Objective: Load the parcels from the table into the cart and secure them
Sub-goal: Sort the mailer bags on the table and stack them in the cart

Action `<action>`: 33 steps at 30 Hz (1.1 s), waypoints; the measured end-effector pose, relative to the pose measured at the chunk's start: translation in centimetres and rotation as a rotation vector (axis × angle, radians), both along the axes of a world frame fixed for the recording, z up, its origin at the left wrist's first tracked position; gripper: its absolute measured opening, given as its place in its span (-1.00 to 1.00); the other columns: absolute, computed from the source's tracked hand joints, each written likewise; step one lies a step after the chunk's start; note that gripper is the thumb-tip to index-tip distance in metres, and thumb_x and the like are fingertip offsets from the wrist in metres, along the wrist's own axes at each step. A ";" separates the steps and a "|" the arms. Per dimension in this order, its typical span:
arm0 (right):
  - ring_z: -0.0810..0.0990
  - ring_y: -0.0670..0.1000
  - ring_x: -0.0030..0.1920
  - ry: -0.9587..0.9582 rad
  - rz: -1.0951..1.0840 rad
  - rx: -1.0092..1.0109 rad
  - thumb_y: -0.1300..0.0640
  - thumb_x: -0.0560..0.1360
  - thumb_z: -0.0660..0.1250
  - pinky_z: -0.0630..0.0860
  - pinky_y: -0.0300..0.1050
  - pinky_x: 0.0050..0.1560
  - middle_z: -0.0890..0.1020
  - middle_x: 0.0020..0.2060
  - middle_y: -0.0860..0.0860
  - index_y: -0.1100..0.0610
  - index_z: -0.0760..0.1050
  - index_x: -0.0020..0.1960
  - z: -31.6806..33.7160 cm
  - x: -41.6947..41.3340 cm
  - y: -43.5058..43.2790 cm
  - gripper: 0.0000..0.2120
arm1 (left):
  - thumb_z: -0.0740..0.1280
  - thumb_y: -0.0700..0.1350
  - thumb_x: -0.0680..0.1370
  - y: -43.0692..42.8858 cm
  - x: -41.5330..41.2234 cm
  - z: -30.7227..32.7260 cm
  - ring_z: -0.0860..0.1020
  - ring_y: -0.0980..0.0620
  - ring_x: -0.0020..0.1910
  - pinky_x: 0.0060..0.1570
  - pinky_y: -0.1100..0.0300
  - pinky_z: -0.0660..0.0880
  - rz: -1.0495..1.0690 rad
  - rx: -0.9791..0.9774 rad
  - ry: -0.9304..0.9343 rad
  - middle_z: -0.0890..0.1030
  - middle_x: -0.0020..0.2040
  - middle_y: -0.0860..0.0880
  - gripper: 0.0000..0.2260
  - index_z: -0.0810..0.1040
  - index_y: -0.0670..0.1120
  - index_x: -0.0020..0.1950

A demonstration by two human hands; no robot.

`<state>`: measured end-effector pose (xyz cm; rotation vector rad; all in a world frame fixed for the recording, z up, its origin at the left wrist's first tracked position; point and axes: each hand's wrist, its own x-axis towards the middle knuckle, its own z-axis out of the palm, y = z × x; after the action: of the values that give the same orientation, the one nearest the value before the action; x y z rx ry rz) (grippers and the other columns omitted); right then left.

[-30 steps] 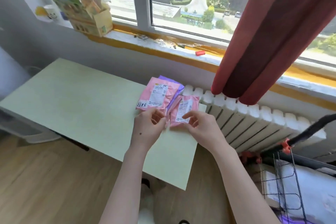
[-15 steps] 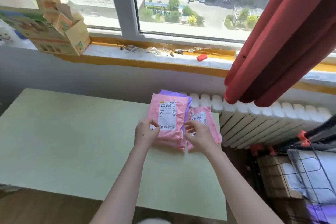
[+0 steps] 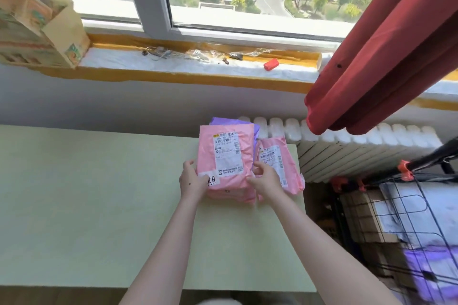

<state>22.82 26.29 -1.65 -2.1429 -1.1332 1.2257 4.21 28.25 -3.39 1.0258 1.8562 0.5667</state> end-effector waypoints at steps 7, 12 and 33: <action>0.53 -0.02 -0.03 -0.023 -0.030 0.100 0.30 0.44 0.40 0.41 -0.21 0.00 0.58 -0.03 0.06 0.23 0.51 0.22 0.3 0.2 -1.3 -0.65 | 0.33 -0.36 0.42 -1.5 0.2 1.7 0.53 -0.01 -0.15 -0.19 0.25 0.37 0.025 0.173 -0.035 0.59 -0.04 -0.04 -0.63 0.49 -0.19 0.21; 0.55 -0.04 -0.06 -0.030 -0.063 0.142 0.30 0.43 0.42 0.43 -0.27 -0.09 0.61 -0.04 0.03 0.20 0.53 0.14 0.6 0.7 -3.2 -0.71 | 0.33 -0.36 0.42 -2.2 0.3 2.5 0.52 0.01 -0.23 -0.34 0.35 0.39 -0.003 0.246 -0.061 0.53 -0.19 0.04 -0.71 0.48 -0.16 0.12; 0.63 -0.13 -0.24 -0.063 -0.437 0.435 0.20 0.39 0.52 0.50 -0.37 -0.24 0.67 -0.27 -0.06 0.13 0.61 -0.15 5.2 10.0 -15.6 -0.90 | 0.44 -0.28 0.44 -5.9 9.9 7.5 0.56 -0.04 -0.24 -0.20 0.14 0.54 -0.416 0.445 -0.182 0.57 -0.24 0.06 -0.80 0.49 -0.04 -0.10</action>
<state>32.83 10.67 3.60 -1.9559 -0.8007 0.6526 14.11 22.38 4.09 1.5485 1.3286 0.8060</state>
